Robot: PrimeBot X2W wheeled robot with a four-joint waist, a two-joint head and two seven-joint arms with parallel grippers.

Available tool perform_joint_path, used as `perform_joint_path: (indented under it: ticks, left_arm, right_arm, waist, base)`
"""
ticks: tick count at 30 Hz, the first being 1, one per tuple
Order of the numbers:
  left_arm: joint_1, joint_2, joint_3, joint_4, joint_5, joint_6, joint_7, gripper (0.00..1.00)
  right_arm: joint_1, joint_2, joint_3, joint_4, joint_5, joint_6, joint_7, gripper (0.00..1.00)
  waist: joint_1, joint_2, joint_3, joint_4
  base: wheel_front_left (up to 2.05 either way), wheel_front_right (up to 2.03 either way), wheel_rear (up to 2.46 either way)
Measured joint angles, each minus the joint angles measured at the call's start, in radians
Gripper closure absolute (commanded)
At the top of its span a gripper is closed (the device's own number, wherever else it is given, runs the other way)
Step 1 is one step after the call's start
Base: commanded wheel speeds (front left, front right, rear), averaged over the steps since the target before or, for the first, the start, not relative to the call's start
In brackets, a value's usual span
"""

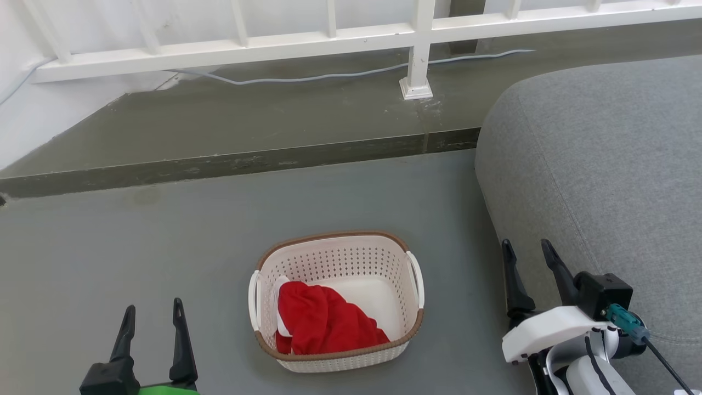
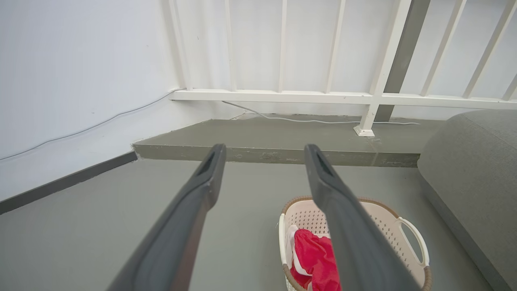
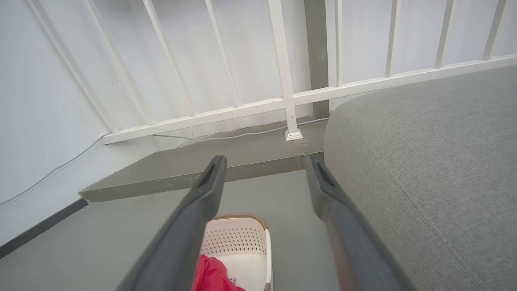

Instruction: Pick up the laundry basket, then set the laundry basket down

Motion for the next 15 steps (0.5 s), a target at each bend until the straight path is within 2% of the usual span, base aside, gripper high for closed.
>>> perform_joint_path:
  ticks: [2, 3, 10, 15]
  left_arm:
    - [0.003, -0.001, 0.0, 0.0, 0.006, -0.001, 0.0, 0.0]
    - [0.003, -0.004, -0.001, 0.012, 0.006, -0.001, 0.002, 1.0]
    - [0.005, -0.021, -0.007, 0.084, 0.005, -0.002, 0.005, 1.0]
    - [0.01, -0.025, -0.02, 0.083, -0.021, -0.003, 0.005, 1.0]
  right_arm:
    - [0.006, 0.001, -0.001, -0.002, -0.002, 0.0, 0.0, 0.0]
    - [0.011, 0.002, 0.0, 0.008, -0.001, 0.001, 0.0, 1.0]
    - [0.059, 0.01, 0.003, 0.076, -0.001, 0.001, 0.003, 1.0]
    - [0.075, 0.011, 0.001, 0.077, 0.026, 0.006, 0.003, 1.0]
  waist:
    - [0.0, 0.0, -0.002, 0.0]
    - [0.0, 0.0, -0.002, 0.0]
    - [0.0, 0.0, -0.002, 0.0]
    - [0.0, 0.0, -0.001, 0.002]
  base:
    - [0.0, 0.0, 0.0]
    - [0.0, 0.0, 0.0]
    - [0.0, 0.0, 0.0]
    - [0.0, 0.0, 0.0]
